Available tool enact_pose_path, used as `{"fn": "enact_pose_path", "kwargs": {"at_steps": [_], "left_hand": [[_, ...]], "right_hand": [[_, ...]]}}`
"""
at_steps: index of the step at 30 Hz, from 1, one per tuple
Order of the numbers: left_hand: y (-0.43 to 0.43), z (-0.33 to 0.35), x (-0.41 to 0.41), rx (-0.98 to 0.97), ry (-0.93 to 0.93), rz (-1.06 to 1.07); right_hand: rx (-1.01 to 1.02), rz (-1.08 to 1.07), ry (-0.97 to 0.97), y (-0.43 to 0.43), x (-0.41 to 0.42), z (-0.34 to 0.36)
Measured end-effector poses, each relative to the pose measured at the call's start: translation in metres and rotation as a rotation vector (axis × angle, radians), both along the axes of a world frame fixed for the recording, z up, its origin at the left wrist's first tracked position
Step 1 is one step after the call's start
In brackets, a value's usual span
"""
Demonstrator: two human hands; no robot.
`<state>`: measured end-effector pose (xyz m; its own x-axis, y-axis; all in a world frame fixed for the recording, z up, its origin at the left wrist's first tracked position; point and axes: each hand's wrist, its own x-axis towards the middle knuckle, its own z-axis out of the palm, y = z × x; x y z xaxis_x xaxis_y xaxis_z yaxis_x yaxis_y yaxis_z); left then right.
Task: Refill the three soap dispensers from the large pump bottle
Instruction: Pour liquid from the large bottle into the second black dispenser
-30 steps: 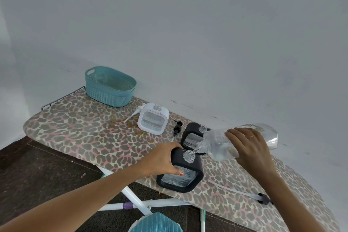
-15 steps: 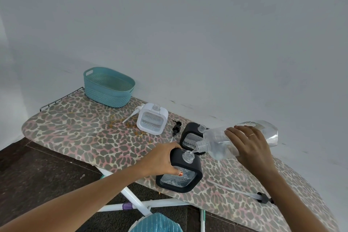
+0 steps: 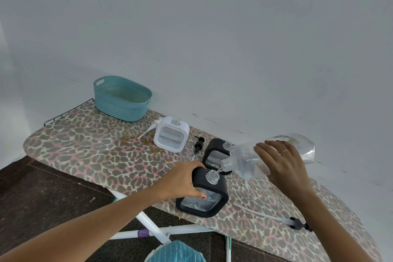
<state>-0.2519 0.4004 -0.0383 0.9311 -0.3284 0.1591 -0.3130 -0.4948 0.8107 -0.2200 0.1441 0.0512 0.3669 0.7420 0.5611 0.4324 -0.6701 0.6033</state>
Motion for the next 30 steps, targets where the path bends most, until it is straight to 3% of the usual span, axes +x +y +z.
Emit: {"fn": "enact_pose_path", "kwargs": {"at_steps": [30], "left_hand": [[-0.0032, -0.0007, -0.0019, -0.036, 0.008, -0.004]], "right_hand": [[-0.039, 0.041, -0.001, 0.0034, -0.0053, 0.0025]]}}
